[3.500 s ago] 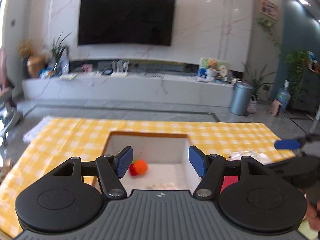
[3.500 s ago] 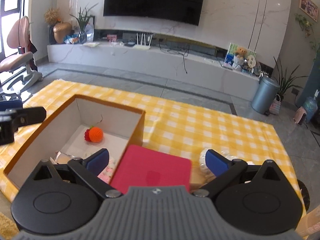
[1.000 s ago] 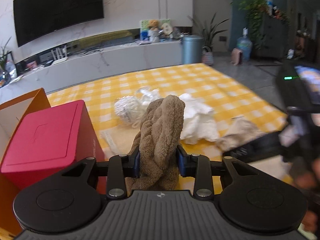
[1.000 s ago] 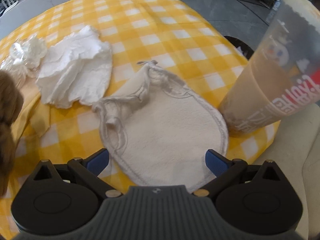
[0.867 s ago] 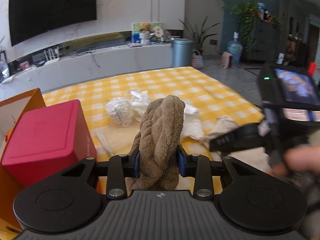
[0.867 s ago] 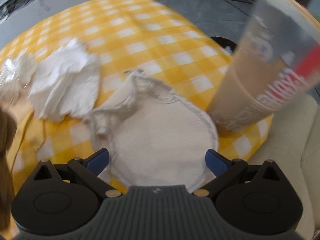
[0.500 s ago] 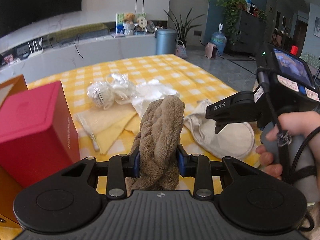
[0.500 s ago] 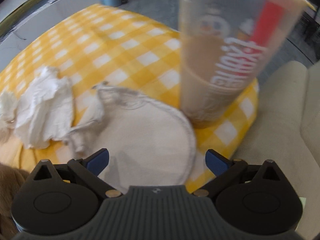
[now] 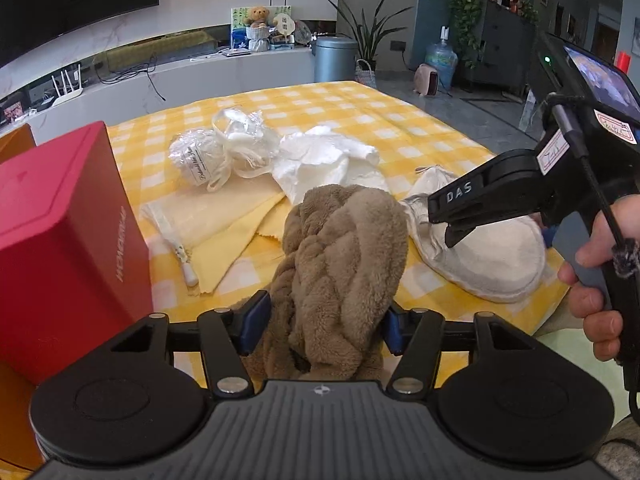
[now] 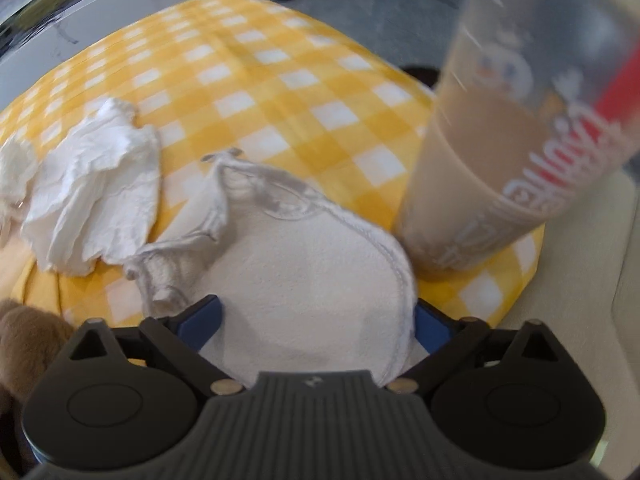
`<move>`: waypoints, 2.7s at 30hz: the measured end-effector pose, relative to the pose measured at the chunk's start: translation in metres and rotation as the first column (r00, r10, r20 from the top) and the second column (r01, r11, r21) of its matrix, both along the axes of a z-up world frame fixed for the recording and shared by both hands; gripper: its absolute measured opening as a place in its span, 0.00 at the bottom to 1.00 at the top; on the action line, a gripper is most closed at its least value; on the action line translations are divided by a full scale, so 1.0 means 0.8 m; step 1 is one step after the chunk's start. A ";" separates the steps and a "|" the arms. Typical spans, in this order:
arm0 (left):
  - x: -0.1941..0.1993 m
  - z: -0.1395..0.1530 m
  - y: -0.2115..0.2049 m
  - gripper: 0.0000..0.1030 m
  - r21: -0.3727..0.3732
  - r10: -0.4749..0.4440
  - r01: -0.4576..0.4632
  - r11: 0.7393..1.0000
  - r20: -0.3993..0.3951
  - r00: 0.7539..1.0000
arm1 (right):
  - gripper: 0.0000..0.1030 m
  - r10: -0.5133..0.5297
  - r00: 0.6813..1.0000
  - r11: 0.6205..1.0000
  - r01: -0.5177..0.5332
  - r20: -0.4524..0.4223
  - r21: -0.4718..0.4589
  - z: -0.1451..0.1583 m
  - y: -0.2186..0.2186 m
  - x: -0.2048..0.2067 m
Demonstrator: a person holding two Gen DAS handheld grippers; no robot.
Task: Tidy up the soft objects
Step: 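Grasp the cream round cloth pad edge with the right tool while the left tool holds the plush, then carry both items over the box and open the right tool to drop the pad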
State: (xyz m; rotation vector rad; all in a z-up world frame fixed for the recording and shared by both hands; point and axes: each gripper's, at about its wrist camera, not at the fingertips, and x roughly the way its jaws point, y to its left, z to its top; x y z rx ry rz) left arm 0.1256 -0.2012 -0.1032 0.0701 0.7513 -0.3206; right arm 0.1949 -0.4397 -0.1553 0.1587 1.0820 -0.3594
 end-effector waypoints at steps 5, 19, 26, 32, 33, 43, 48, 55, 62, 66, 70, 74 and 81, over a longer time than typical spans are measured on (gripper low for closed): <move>-0.004 0.005 0.002 0.44 -0.001 -0.002 0.002 1.000 0.006 1.000 | 0.56 0.099 0.995 0.993 -0.097 0.019 -0.072 0.010 0.020 -0.007; -0.008 0.009 0.003 0.41 -0.005 0.009 -0.008 1.000 0.013 1.000 | 0.03 0.121 0.985 0.992 -0.126 0.122 0.031 0.044 0.004 -0.021; -0.006 0.010 0.008 0.41 -0.028 0.014 -0.014 1.000 -0.002 1.000 | 0.10 0.082 0.973 0.888 -0.170 0.218 0.427 0.044 -0.012 -0.026; -0.007 0.009 0.008 0.41 -0.030 0.014 -0.014 0.999 0.000 1.000 | 0.47 0.072 0.975 0.791 -0.185 0.211 0.584 0.025 -0.004 -0.005; -0.007 0.009 0.008 0.41 -0.029 0.013 -0.013 0.999 0.000 1.000 | 0.47 0.082 0.975 0.789 -0.191 0.207 0.584 0.023 0.001 -0.001; -0.007 0.009 0.009 0.41 -0.031 0.012 -0.012 0.999 0.002 1.000 | 0.57 0.038 0.978 0.892 -0.126 0.207 0.433 0.038 -0.009 -0.012; -0.008 0.007 0.007 0.41 -0.023 0.010 -0.009 1.000 0.005 1.000 | 0.56 -0.036 0.993 0.903 -0.014 0.109 0.429 0.019 -0.029 -0.012; -0.007 0.007 0.008 0.41 -0.035 0.015 -0.015 0.999 -0.004 1.000 | 0.03 0.050 0.994 0.934 -0.083 0.101 0.348 0.011 -0.002 -0.003; -0.009 0.006 0.005 0.41 -0.029 0.024 -0.025 0.999 -0.004 1.000 | 0.03 0.124 0.982 0.958 -0.156 0.143 0.239 0.033 0.017 -0.010; -0.013 0.013 0.007 0.38 -0.037 0.031 -0.031 0.999 0.012 0.999 | 0.03 0.100 0.965 0.941 -0.171 0.241 0.292 0.066 0.008 -0.030; -0.022 0.031 0.012 0.37 -0.059 0.049 -0.046 0.997 0.045 0.998 | 0.03 0.085 0.934 0.925 -0.203 0.346 0.322 0.106 0.002 -0.057; -0.031 0.058 0.021 0.37 -0.116 0.048 -0.038 0.992 0.082 0.995 | 0.03 0.084 0.893 0.910 -0.249 0.441 0.331 0.138 -0.001 -0.076; -0.036 0.092 0.030 0.37 -0.149 0.075 -0.061 0.987 0.093 0.993 | 0.03 0.034 0.883 0.911 -0.221 0.468 0.349 0.141 -0.012 -0.083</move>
